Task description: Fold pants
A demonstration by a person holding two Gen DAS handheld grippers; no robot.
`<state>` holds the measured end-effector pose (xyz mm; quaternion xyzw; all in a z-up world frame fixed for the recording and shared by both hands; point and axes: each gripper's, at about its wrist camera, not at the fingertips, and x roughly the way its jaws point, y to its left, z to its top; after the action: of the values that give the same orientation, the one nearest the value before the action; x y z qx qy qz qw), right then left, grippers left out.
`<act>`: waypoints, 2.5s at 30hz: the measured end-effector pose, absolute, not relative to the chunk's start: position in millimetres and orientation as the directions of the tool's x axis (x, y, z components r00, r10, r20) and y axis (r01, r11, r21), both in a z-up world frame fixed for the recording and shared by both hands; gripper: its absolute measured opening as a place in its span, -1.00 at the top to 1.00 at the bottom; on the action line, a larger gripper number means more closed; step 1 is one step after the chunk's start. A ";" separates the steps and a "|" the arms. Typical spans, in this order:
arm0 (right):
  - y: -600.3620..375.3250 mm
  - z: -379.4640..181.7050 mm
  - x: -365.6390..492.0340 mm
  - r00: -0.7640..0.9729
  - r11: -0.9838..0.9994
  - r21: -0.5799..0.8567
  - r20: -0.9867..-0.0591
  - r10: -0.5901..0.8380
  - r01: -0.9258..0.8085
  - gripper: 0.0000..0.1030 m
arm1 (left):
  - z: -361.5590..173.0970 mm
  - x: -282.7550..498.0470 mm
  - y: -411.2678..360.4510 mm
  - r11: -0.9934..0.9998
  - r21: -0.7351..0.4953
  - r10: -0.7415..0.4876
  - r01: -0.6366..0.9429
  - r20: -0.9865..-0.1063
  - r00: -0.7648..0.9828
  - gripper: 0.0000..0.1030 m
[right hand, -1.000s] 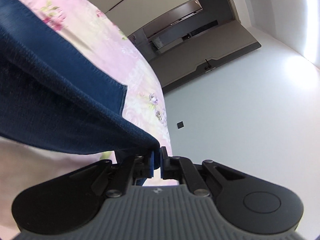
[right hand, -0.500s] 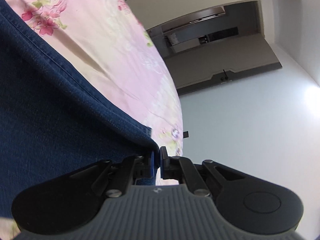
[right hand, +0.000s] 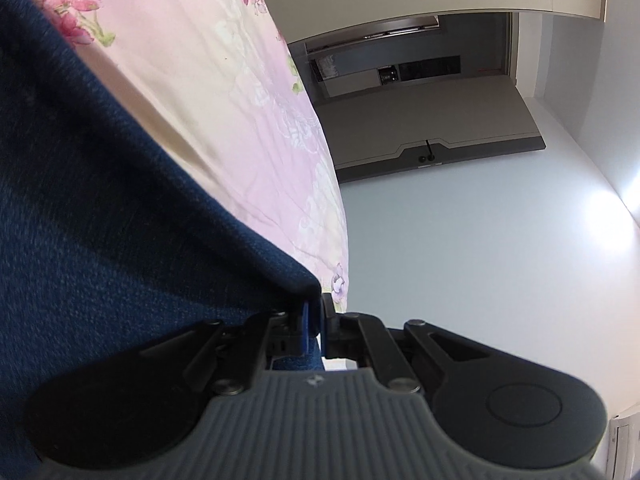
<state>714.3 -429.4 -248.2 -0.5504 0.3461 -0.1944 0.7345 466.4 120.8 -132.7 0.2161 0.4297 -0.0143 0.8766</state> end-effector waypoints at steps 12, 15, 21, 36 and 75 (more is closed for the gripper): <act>-423.9 -260.1 741.0 0.665 0.313 -0.947 -0.280 -0.692 -0.072 1.00 | -153.8 482.7 134.1 0.915 0.347 0.156 0.206 -0.775 0.612 0.73; -428.5 -252.9 750.2 0.637 0.347 -0.937 -0.294 -0.712 -0.045 1.00 | -155.0 484.5 135.2 0.920 0.335 0.157 0.203 -0.790 0.592 0.73; -423.3 -265.9 757.1 0.622 0.376 -0.924 -0.335 -0.708 -0.069 1.00 | -161.8 490.2 132.6 0.918 0.350 0.180 0.187 -0.788 0.589 0.52; -393.2 -215.1 696.8 0.700 0.604 -0.791 -0.488 -0.522 -0.101 -0.21 | -93.5 422.8 183.6 0.967 0.250 0.172 0.053 -0.789 0.590 -0.62; -188.9 -210.4 460.3 0.660 0.647 -0.606 -0.723 -0.206 -0.462 -0.21 | -145.8 383.6 337.6 0.903 -0.389 -0.132 -0.185 -0.659 0.740 -0.39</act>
<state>460.3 -188.9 -210.4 -0.4124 0.4048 0.0788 0.8123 383.6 337.6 -145.8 -0.2203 0.3603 0.0145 0.9063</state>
